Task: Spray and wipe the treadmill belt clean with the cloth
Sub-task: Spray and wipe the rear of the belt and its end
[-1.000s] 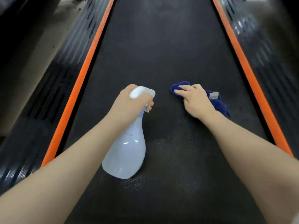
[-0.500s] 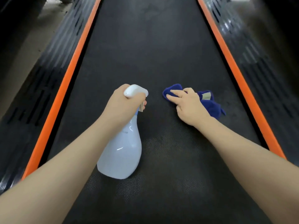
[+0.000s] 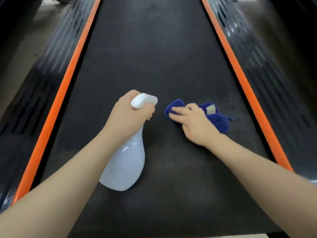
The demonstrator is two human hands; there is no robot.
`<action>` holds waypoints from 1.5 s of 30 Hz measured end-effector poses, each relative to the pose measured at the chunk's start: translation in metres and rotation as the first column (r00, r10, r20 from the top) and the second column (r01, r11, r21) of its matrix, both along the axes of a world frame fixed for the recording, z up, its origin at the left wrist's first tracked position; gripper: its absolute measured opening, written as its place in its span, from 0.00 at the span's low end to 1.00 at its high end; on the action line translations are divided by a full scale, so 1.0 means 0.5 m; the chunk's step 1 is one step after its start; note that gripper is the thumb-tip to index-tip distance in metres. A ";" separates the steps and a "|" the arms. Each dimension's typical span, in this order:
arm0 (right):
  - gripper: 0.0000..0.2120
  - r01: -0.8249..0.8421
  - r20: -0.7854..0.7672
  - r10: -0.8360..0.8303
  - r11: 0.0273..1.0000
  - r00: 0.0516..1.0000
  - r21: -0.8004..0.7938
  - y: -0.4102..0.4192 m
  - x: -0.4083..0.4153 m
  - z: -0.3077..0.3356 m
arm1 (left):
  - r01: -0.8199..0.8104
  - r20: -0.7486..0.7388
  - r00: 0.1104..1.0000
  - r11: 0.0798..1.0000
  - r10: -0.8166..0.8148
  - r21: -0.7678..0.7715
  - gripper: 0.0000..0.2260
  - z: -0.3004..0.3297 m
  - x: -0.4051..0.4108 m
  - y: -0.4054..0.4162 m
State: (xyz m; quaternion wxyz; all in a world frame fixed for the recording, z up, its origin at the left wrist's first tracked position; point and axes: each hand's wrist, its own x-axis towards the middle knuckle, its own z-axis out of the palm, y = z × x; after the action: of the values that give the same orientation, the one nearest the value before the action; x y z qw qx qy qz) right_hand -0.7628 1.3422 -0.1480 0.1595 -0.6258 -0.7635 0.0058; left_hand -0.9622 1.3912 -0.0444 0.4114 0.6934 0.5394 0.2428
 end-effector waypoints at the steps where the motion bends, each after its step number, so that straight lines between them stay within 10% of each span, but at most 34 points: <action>1: 0.24 -0.105 0.009 0.105 0.994 0.994 -0.013 -0.040 -0.005 -0.007 | -0.008 0.013 1.000 1.000 0.008 -0.007 0.08 0.001 -0.004 0.001; 5: 0.25 -0.270 0.064 0.275 0.960 0.959 -0.074 -0.033 0.037 0.004 | -0.038 0.077 0.996 0.998 0.042 -0.054 0.12 0.007 -0.017 0.007; 10: 0.24 0.222 0.114 -0.224 0.974 0.968 0.030 0.081 0.046 0.004 | -0.045 0.060 0.997 0.998 0.048 -0.046 0.08 0.004 -0.008 0.004; 17: 0.23 -0.285 0.095 0.290 0.957 0.952 -0.059 -0.090 0.012 0.009 | 0.031 0.002 1.000 0.996 -0.031 -0.081 0.07 0.000 0.015 0.009; 23: 0.23 0.287 0.136 -0.277 0.956 0.951 -0.061 0.060 0.097 0.015 | 0.042 0.019 0.999 0.996 -0.040 -0.078 0.11 -0.007 0.019 0.010; 30: 0.23 -0.172 0.036 0.172 0.985 0.984 -0.018 -0.133 0.043 -0.003 | 0.086 -0.052 0.995 0.993 -0.090 -0.075 0.15 -0.013 0.035 0.008; 33: 0.24 0.031 -0.150 -0.045 0.995 0.988 -0.094 -0.096 0.064 0.025 | 0.152 -0.034 0.987 0.985 -0.155 -0.080 0.09 0.000 0.055 -0.012; 36: 0.25 0.465 -0.652 -0.401 0.881 0.643 -0.083 -0.107 0.128 0.096 | 0.201 0.091 0.976 0.978 -0.195 -0.061 0.07 0.023 0.093 -0.048; 40: 0.10 0.585 -0.949 -0.314 0.766 -0.023 -0.267 -0.179 0.225 0.216 | 0.278 0.092 0.960 0.947 -0.266 -0.160 0.09 0.016 0.197 -0.093; 45: 0.14 0.520 -0.904 -0.339 0.740 -0.260 -0.427 -0.217 0.240 0.239 | 0.204 0.119 0.977 0.933 -0.176 -0.297 0.09 -0.009 0.315 -0.116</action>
State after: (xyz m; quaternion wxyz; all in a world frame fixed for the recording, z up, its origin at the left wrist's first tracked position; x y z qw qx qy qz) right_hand -0.6428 1.2338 -0.0287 0.6805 -0.6354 -0.1268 0.3423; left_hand -0.8049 1.3332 -0.0488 0.5600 0.6579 0.4819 0.1460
